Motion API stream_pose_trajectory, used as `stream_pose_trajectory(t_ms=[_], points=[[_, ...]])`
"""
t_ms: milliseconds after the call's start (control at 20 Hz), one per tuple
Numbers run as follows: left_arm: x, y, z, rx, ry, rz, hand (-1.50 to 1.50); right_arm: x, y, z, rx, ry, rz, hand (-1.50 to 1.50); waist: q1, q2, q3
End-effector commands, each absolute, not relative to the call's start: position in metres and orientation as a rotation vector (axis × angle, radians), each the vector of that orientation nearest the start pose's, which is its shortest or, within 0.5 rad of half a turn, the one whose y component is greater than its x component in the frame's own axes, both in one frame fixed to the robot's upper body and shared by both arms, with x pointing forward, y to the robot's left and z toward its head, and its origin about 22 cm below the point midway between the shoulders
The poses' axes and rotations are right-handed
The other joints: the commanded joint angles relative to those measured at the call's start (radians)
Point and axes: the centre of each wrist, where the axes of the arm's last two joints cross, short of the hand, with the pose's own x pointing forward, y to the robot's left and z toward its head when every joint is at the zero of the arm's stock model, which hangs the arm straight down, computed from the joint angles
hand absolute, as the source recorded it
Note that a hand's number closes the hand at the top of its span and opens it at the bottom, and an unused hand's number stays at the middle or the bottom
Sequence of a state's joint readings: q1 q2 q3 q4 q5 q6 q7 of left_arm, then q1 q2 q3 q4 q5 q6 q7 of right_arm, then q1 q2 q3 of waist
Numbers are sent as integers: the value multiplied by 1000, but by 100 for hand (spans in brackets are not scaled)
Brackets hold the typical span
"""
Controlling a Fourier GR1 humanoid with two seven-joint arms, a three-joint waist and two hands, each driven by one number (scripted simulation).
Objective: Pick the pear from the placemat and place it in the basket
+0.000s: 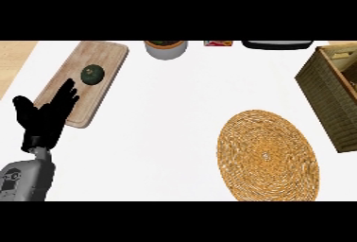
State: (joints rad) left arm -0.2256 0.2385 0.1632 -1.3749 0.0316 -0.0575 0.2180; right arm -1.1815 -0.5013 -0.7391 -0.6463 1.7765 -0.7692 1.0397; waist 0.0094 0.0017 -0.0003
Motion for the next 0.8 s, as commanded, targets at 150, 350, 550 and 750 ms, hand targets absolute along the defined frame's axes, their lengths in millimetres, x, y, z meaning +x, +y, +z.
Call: stream_pose_trajectory(t_ms=[150, 350, 550, 750], points=[[289, 310, 31, 206, -1377, -64, 0, 412, -369, 292, -1778, -1020, -1187, -150, -26, -17, -1], [285, 334, 33, 236, -1366, -40, 0, 391, -357, 282, -1708, -1016, -1190, -150, -57, -26, -2], [275, 351, 29, 259, -1335, -17, 0, 364, -341, 264, -1664, -1030, -1126, -150, -86, -40, -2], [282, 337, 30, 256, -1325, 2, 0, 338, -323, 242, -1578, -1038, -1071, -150, -109, -45, -1]])
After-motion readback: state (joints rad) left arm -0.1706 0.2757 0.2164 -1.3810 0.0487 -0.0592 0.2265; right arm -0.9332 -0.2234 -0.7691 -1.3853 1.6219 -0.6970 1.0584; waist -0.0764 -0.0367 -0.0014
